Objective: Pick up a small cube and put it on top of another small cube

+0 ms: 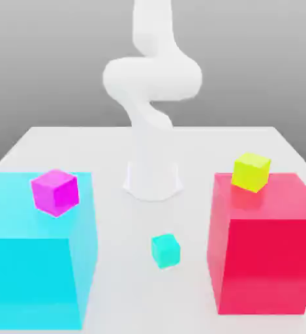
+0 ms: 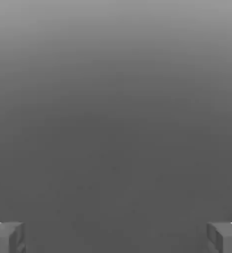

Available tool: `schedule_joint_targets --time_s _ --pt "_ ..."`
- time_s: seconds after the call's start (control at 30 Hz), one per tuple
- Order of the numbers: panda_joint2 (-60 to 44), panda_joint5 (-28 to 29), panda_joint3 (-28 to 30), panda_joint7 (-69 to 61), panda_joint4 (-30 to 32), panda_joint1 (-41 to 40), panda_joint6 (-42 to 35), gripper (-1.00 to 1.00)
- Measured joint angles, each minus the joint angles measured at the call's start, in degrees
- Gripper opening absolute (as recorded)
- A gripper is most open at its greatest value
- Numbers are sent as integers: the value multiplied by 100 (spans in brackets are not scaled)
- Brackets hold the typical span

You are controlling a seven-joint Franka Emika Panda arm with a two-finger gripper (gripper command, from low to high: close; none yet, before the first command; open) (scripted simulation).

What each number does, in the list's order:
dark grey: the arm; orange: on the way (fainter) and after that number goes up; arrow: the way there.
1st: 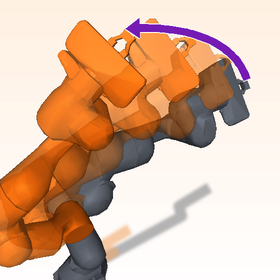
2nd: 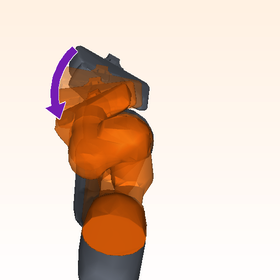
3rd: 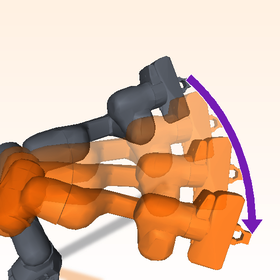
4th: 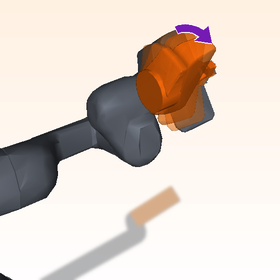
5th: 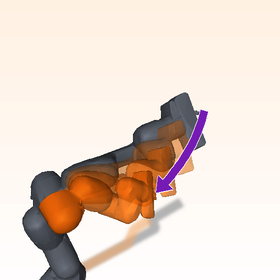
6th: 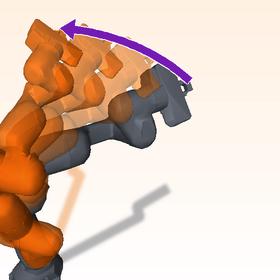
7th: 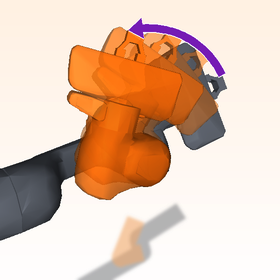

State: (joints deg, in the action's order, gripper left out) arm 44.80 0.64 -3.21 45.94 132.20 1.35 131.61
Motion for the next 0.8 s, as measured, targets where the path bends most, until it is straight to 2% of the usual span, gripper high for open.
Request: schedule_joint_targets --time_s 0.1,0.2,0.6,0.8 --pt "-166 74 -386 9 55 172 -14 0" --pt "-626 -99 -794 153 351 522 193 0" --pt "-2938 -1631 -2458 869 2124 2348 1498 0" --pt "-3341 -1999 -2644 1383 2550 2462 1913 0"
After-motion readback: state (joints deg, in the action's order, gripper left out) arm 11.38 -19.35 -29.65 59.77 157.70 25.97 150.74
